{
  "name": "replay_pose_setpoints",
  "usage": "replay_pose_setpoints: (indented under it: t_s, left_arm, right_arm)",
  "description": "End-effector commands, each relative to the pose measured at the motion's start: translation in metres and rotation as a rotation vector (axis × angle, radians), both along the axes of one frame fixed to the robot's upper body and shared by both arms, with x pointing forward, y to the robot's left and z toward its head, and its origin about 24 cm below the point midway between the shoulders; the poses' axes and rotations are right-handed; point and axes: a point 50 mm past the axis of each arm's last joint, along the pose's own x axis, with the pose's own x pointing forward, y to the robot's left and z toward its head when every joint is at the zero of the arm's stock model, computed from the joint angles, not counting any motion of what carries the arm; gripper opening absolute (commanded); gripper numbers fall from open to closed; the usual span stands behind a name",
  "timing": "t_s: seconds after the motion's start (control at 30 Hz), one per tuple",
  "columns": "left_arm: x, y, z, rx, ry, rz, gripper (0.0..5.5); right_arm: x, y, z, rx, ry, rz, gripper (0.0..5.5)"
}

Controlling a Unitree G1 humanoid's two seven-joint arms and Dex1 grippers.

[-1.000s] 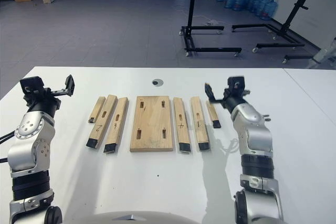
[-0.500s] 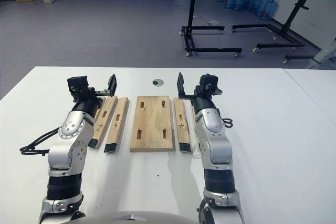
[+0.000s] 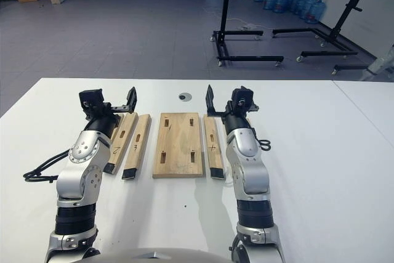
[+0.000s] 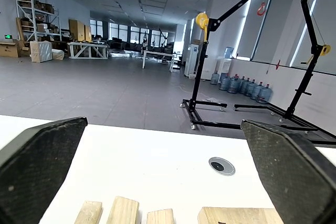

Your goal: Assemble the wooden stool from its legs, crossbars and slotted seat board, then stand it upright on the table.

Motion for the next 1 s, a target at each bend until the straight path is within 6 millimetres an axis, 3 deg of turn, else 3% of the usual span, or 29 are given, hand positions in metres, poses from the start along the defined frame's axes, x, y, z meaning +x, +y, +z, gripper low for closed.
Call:
replay_pose_setpoints:
  t_s: [0.03,0.07,0.1,0.2,0.27,0.37,0.5,0.63,1.0]
  left_arm:
    - [0.001,-0.001,0.003,0.014,-0.015,0.007,5.39]
    - [0.002,0.004,0.006,0.014,-0.024,0.030,5.39]
    - [0.003,0.022,0.011,0.020,-0.035,0.095,5.39]
    - [-0.003,0.088,0.021,0.045,-0.037,0.281,5.39]
    - [-0.007,0.108,0.011,0.101,0.017,0.315,5.39]
    - [-0.008,0.100,-0.004,0.126,0.062,0.282,5.39]
    - [-0.008,0.091,-0.011,0.119,0.074,0.265,5.39]
    - [-0.008,0.090,-0.011,0.119,0.076,0.262,5.39]
    - [-0.007,0.088,-0.010,0.114,0.074,0.261,5.40]
  right_arm:
    - [0.000,-0.001,0.000,0.000,-0.004,0.000,5.40]
    - [0.002,-0.007,0.005,-0.003,-0.014,-0.003,5.40]
    - [0.008,-0.025,0.017,-0.006,-0.034,-0.017,5.40]
    - [0.028,-0.091,0.043,-0.115,0.032,-0.054,5.40]
    - [0.032,-0.114,0.016,-0.262,0.216,-0.011,5.40]
    - [0.027,-0.119,-0.040,-0.338,0.445,0.075,5.40]
    - [0.025,-0.124,-0.072,-0.292,0.542,0.070,5.40]
    - [0.027,-0.129,-0.077,-0.252,0.547,0.028,5.40]
    - [0.019,-0.117,-0.102,-0.260,0.643,0.054,5.22]
